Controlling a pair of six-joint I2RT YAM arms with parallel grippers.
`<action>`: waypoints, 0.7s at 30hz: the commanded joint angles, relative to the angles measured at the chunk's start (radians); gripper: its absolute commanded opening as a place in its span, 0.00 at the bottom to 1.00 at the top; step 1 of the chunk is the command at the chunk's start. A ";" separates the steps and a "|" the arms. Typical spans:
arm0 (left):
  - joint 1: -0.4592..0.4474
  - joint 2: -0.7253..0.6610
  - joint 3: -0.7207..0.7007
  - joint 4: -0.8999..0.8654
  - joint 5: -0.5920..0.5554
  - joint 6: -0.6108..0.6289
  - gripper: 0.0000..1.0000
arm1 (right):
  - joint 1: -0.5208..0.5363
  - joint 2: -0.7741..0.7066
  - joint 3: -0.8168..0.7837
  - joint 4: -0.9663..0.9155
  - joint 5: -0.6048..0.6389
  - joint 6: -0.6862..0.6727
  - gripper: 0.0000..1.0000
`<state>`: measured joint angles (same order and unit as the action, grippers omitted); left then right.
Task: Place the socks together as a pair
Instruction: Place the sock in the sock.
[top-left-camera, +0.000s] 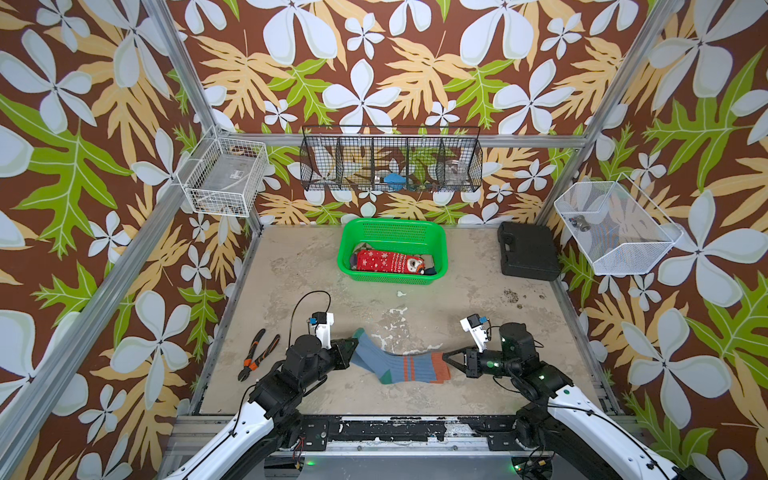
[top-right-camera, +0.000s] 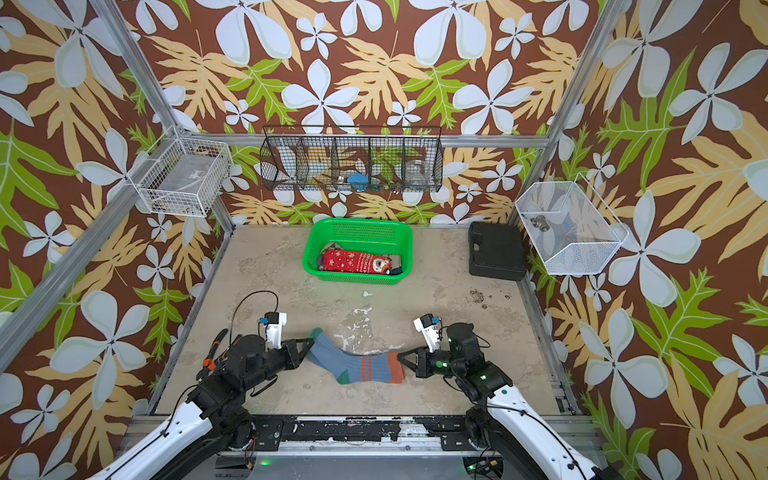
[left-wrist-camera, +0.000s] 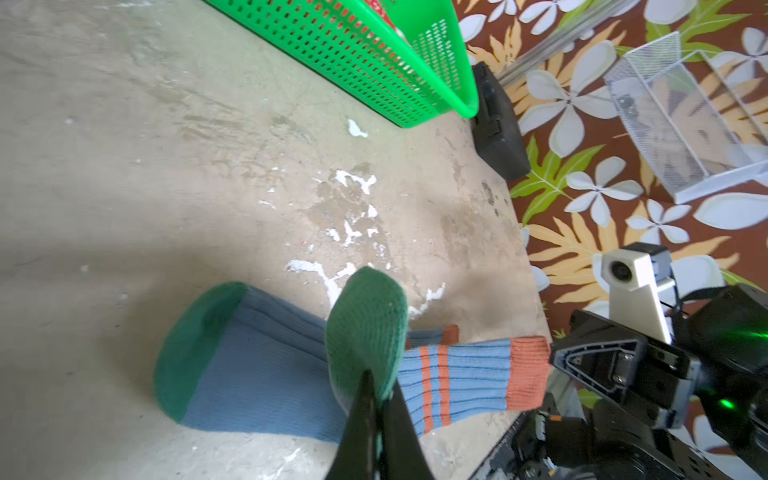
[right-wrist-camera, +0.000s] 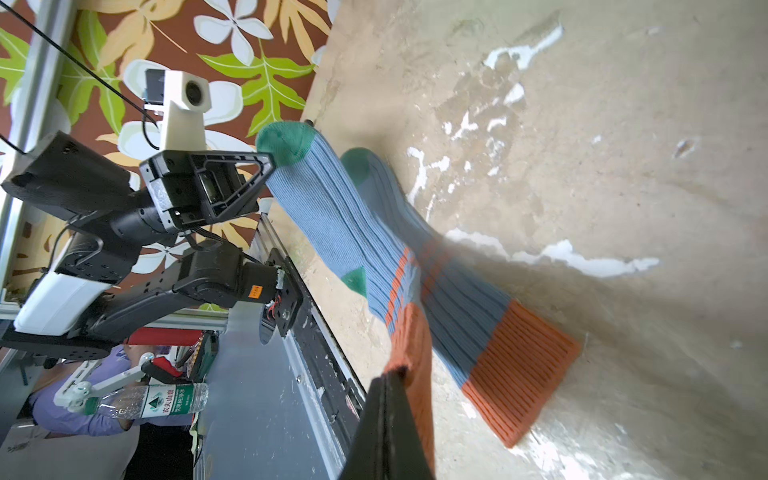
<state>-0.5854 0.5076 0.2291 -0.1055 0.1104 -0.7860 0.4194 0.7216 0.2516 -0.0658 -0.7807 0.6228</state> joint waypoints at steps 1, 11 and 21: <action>-0.001 0.008 -0.025 0.044 -0.125 0.019 0.00 | 0.000 0.038 -0.037 0.090 0.002 0.009 0.00; -0.001 0.083 0.003 0.077 -0.193 0.064 0.00 | -0.001 0.092 0.016 0.100 0.021 -0.014 0.00; -0.001 0.131 -0.053 0.084 -0.265 0.079 0.01 | -0.002 0.183 -0.045 0.137 0.082 -0.063 0.00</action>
<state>-0.5854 0.6312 0.1860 -0.0448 -0.1326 -0.7235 0.4183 0.8921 0.2173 0.0441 -0.7303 0.5907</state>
